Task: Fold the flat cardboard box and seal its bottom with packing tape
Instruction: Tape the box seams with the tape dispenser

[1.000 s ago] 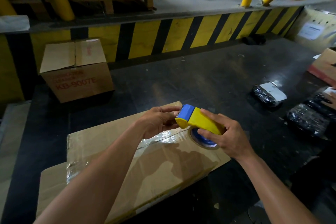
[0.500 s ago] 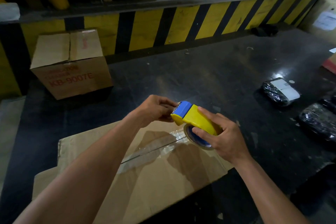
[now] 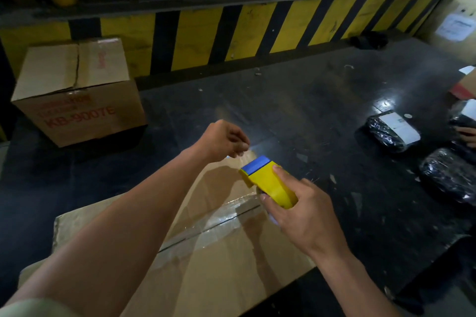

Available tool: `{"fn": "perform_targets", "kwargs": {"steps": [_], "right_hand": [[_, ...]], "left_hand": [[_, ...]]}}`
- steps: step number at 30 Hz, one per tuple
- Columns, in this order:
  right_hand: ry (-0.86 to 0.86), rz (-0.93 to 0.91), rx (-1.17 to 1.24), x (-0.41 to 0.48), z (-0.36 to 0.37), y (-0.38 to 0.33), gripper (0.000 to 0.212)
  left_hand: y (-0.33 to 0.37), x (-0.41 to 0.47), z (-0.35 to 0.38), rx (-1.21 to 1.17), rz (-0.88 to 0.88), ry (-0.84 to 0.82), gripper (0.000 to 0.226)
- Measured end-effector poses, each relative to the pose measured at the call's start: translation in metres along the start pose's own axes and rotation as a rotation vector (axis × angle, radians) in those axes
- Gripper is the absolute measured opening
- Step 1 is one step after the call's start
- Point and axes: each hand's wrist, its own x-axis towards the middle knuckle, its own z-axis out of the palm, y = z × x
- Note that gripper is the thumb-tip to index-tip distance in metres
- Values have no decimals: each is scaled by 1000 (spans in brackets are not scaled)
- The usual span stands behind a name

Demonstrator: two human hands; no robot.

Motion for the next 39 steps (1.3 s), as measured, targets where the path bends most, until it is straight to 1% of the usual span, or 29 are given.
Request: {"fn": "perform_targets", "kwargs": {"steps": [3,5,8,12,14,18,22,26,29,32,34,37,39], "right_hand": [[10,31,-25,3,3,1,60],[28,59,-18,6,3,4,61],[46,80,-3,10,3,7,60],[65,107,18,13,5,8,61],[60,103,22,15,5,7,60],[61,101,10,17,5,4,60],[33,99,-2,13,7,4,63],[6,112,-25,11,11,4,64],[-53,147,-22,7,14,6,64],[-91,161,-38,1,18,7,65],[-89,165,-42,3,17,4,66],[-81,175,-26,10,15,5,74],[-80,190,-21,13,14,6,72]], "left_hand": [[-4,17,7,93,34,-42,4],[-5,27,10,116,45,-62,4],[-7,38,11,110,27,-88,5],[-4,46,1,43,-51,-182,12],[-2,46,-5,41,-57,-211,13],[-5,42,-5,-31,-22,-159,14],[-15,38,0,-95,-44,-82,13],[-22,44,4,-3,-48,-105,12],[-28,53,-1,61,-71,-80,13],[-32,64,-5,148,-74,-156,15],[-32,71,0,148,-66,-163,15],[-33,80,7,134,-57,-176,17],[-36,85,9,124,-64,-194,17]]}}
